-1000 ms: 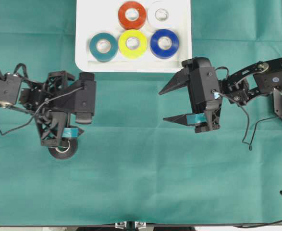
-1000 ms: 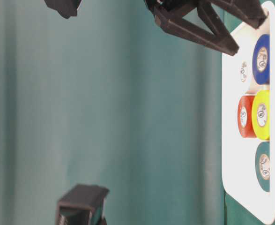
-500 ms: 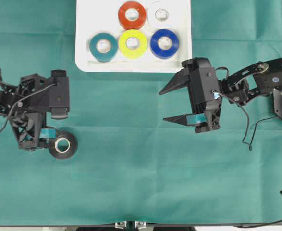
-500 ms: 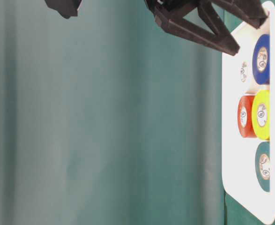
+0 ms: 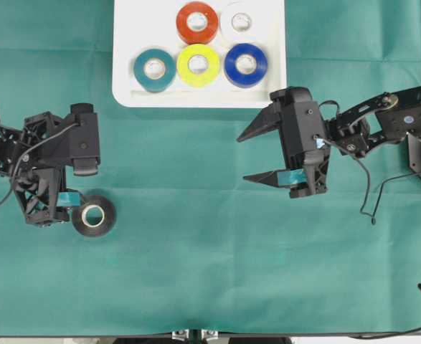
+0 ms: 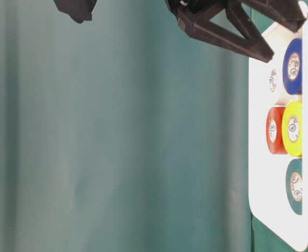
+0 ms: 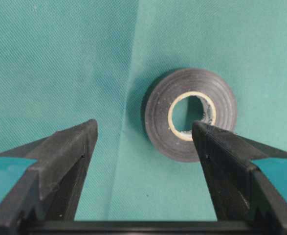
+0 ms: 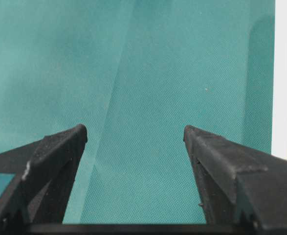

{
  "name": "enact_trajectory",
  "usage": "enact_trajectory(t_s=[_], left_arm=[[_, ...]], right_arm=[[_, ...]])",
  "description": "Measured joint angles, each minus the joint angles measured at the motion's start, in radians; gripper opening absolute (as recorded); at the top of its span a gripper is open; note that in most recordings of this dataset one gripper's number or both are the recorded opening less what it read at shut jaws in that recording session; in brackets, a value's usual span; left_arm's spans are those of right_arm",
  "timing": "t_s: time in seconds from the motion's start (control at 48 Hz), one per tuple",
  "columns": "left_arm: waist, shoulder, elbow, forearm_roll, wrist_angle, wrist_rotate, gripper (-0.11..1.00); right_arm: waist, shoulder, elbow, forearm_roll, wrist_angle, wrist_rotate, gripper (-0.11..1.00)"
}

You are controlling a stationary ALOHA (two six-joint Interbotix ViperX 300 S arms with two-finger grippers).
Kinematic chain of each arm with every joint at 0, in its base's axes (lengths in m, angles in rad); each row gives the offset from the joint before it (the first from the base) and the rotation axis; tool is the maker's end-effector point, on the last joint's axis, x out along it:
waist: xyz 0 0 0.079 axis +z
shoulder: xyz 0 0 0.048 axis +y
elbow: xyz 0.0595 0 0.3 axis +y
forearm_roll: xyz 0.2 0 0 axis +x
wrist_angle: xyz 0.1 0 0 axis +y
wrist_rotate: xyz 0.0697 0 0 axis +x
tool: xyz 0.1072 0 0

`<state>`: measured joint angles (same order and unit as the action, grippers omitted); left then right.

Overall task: Put the tape alternately from left to right into the white case.
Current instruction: 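Lower the left gripper onto the black tape roll and grasp it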

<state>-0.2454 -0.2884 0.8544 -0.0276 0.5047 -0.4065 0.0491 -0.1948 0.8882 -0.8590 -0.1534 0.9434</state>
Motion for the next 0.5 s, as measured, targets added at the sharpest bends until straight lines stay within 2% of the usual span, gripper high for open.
enact_trajectory(t_s=[0.292,0.5], left_arm=[[-0.052,0.046,0.000,-0.002,-0.018,-0.114,0.92],[-0.074,0.092,0.000,-0.002,-0.069,-0.138,0.92]], right_arm=[[0.000,0.002,0.000,0.000,0.002,0.000,0.84],[-0.002,0.000,0.000,0.000,0.002,0.000,0.84]])
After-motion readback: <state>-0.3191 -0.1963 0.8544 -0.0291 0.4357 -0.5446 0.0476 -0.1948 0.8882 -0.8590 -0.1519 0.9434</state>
